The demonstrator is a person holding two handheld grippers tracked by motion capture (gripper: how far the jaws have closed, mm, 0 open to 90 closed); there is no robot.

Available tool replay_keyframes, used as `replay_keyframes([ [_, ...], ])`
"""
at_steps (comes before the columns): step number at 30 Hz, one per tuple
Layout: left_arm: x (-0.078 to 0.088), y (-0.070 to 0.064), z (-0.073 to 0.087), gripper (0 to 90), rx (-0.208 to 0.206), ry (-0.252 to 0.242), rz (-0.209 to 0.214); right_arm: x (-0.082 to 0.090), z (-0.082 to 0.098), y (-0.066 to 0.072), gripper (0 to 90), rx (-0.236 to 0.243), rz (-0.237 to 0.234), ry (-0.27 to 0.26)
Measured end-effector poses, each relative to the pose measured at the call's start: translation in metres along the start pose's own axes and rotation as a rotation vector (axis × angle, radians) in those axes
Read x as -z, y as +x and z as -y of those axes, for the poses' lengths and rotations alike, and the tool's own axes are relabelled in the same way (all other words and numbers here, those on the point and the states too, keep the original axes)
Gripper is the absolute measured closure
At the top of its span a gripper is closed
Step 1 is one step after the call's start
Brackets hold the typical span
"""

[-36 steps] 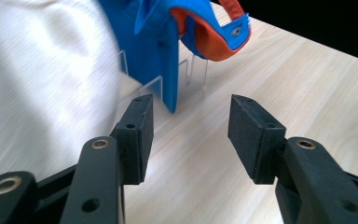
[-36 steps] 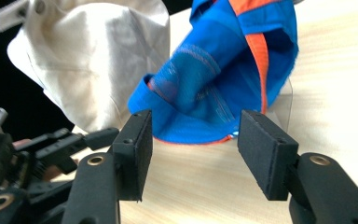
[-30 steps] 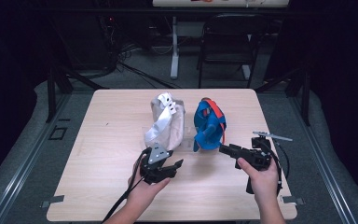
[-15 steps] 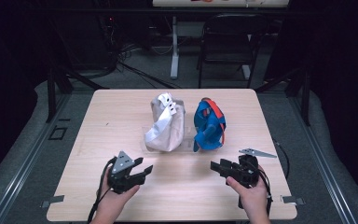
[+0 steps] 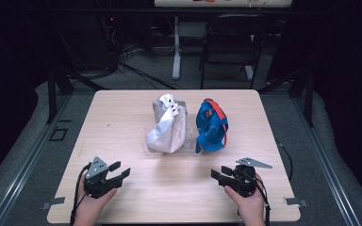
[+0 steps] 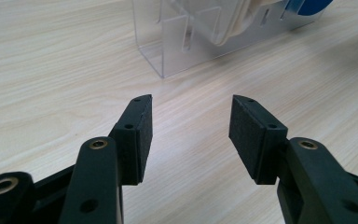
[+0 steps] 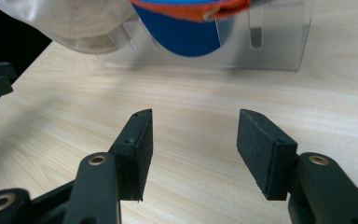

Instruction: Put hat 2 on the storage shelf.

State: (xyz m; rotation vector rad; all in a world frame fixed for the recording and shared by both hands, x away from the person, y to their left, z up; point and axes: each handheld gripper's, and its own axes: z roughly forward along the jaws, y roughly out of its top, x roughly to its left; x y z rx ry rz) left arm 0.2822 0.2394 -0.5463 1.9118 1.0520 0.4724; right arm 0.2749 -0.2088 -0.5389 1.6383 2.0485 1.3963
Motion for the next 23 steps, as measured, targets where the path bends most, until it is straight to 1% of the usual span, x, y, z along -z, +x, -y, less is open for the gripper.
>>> replay_keyframes([
  [1, 0.0, 0.002, 0.001, 50.4, 0.006, 0.012, 0.002, -0.002, 0.001, 0.0, 46.1, -0.001, 0.009, 0.008],
  [3, -0.001, 0.006, 0.004, 50.4, 0.006, 0.023, -0.001, -0.005, 0.004, 0.0, 47.0, -0.001, 0.011, 0.019],
  [4, -0.002, 0.007, 0.005, 50.3, 0.011, 0.018, -0.009, -0.007, 0.004, 0.001, 47.1, 0.002, 0.009, 0.022],
  [5, -0.003, 0.008, 0.006, 50.3, 0.005, 0.026, -0.017, -0.009, 0.005, 0.002, 47.1, 0.007, 0.01, 0.024],
  [6, -0.003, 0.009, 0.006, 50.2, 0.0, 0.036, -0.017, -0.011, 0.006, 0.003, 47.1, 0.013, 0.008, 0.024],
  [7, -0.004, 0.01, 0.007, 50.1, 0.007, 0.039, -0.021, -0.013, 0.006, 0.004, 47.1, 0.021, 0.005, 0.023],
  [8, -0.005, 0.01, 0.008, 49.8, 0.009, 0.04, -0.02, -0.014, 0.007, 0.005, 47.1, 0.026, 0.003, 0.036],
  [9, -0.006, 0.011, 0.008, 49.6, 0.01, 0.041, -0.016, -0.016, 0.008, 0.006, 47.1, 0.011, -0.028, 0.028],
  [10, -0.007, 0.011, 0.009, 49.5, 0.012, 0.043, -0.019, -0.017, 0.009, 0.007, 47.3, 0.008, -0.039, 0.032],
  [12, -0.008, 0.011, 0.01, 49.3, 0.012, 0.046, -0.021, -0.02, 0.01, 0.01, 47.6, 0.02, -0.038, 0.033],
  [13, -0.01, 0.011, 0.011, 49.3, 0.016, 0.058, -0.025, -0.021, 0.011, 0.011, 47.6, 0.032, -0.037, 0.036],
  [14, -0.011, 0.011, 0.012, 49.2, 0.019, 0.047, -0.025, -0.022, 0.011, 0.012, 47.6, 0.034, -0.036, 0.041],
  [15, -0.011, 0.011, 0.012, 49.2, 0.019, 0.047, -0.025, -0.023, 0.011, 0.012, 47.7, 0.036, -0.036, 0.048],
  [17, -0.011, 0.01, 0.012, 49.2, 0.019, 0.054, -0.028, -0.023, 0.012, 0.012, 47.8, 0.029, -0.042, 0.052],
  [18, -0.011, 0.009, 0.012, 49.2, 0.017, 0.037, -0.027, -0.024, 0.012, 0.011, 47.9, -0.013, -0.082, 0.059],
  [19, -0.01, 0.008, 0.011, 49.2, 0.014, 0.036, -0.024, -0.024, 0.013, 0.01, 47.9, -0.038, -0.105, 0.061],
  [20, -0.01, 0.008, 0.011, 49.0, 0.01, 0.042, -0.022, -0.023, 0.012, 0.009, 47.9, -0.054, -0.112, 0.068],
  [21, -0.01, 0.008, 0.011, 48.9, 0.01, 0.042, -0.022, -0.024, 0.013, 0.008, 47.9, -0.071, -0.129, 0.064],
  [23, -0.01, 0.006, 0.01, 48.7, 0.003, 0.04, -0.017, -0.024, 0.013, 0.007, 47.9, -0.081, -0.13, 0.069],
])
